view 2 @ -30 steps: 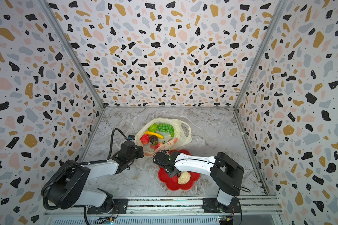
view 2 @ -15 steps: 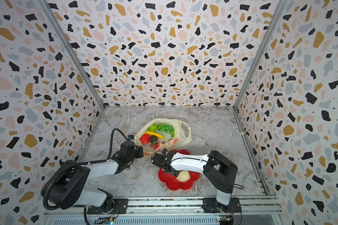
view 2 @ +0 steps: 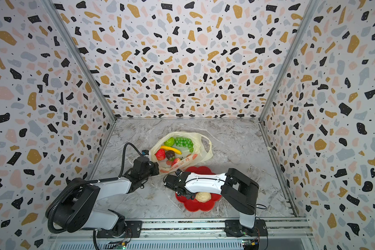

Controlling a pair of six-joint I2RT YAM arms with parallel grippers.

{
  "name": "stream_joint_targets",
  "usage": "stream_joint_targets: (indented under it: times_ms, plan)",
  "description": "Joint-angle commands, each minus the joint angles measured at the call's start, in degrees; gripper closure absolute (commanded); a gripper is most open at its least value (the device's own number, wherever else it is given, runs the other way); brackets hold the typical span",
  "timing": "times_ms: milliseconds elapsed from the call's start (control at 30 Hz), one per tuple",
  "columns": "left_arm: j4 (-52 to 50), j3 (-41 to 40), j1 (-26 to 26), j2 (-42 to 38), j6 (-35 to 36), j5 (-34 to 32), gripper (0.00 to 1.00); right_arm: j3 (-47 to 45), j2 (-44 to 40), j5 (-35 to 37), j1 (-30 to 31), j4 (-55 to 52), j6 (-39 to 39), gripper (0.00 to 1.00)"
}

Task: Take fruits out of the plastic bag
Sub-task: Place the fruit on the plate.

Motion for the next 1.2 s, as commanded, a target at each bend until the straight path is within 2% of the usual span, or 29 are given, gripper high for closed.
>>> stream_joint_targets:
  times_ms: [0, 733, 967, 1167]
  plan:
    - [1.7, -0.1, 0.4, 0.7, 0.5, 0.0, 0.97, 2.1, -0.6, -0.2, 1.0, -2.7, 1.2, 0.31]
    - [1.7, -0.2, 0.4, 0.4, 0.2, -0.3, 0.97, 3.6, -7.3, -7.3, 2.3, -2.2, 0.4, 0.19]
    - [1.7, -0.5, 0.4, -0.3, 0.0, -0.4, 0.97, 4.0, -12.8, -8.7, 0.1, 1.6, -2.7, 0.20]
    - [2.2, -0.7, 0.5, -0.5, -0.4, 0.0, 0.97, 5.0, -17.1, -16.5, -7.7, 13.1, -9.2, 0.25]
